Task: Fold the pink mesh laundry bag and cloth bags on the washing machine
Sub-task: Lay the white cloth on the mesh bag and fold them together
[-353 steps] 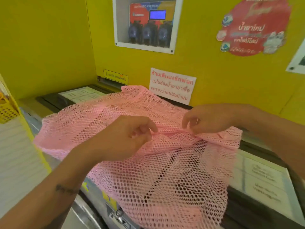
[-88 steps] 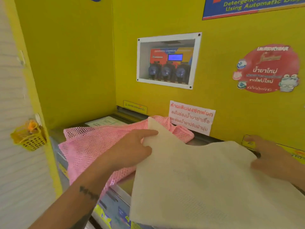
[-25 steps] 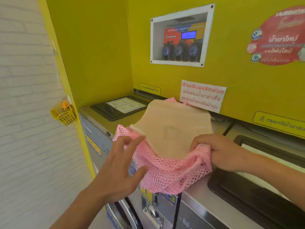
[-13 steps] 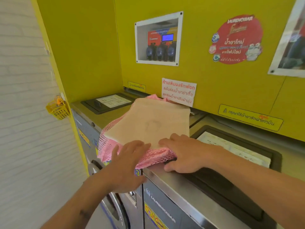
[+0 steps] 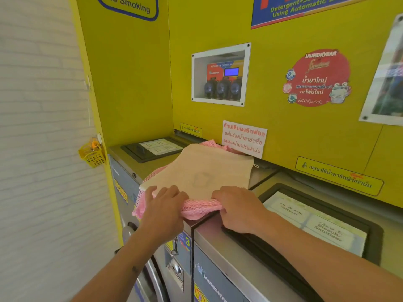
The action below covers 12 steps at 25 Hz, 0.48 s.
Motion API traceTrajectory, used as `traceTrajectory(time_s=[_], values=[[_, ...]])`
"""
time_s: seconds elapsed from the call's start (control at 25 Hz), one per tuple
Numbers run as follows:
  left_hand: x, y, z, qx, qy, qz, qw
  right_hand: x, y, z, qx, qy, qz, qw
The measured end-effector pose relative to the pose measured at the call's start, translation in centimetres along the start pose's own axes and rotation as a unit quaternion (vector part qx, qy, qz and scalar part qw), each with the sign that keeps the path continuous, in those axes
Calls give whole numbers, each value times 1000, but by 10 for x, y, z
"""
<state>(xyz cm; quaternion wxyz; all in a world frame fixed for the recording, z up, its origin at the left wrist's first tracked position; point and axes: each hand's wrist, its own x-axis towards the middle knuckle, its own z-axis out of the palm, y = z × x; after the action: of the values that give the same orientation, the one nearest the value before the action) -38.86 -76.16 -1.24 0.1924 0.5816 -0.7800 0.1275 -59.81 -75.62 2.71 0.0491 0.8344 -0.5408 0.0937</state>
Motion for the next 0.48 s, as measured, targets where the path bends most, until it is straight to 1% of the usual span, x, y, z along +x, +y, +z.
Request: traceTrajectory(time_s=[0.08,0.12,0.24,0.28,0.36,0.48], values=[[2,0,-11,-15,-26,-28,999,-1,6,-14,25,-6,-26,999],[3,-1,-17,-26,-28,-29,999,-4,8,-23,31,-12,-39,999],[0,-8,-44,-80,-22,-1,997,-20,19,-51,32,-44,-58,997],[-1,-11,-55,-109,-41,16,993,-28,23,-59,48,-56,-56,996],[-3,-12,-78,-165,-102,39,980,-45,31,-71,82,-79,-41,993],[1,-7,-114,-192,-167,70,964,-60,40,-87,133,-104,-31,985]])
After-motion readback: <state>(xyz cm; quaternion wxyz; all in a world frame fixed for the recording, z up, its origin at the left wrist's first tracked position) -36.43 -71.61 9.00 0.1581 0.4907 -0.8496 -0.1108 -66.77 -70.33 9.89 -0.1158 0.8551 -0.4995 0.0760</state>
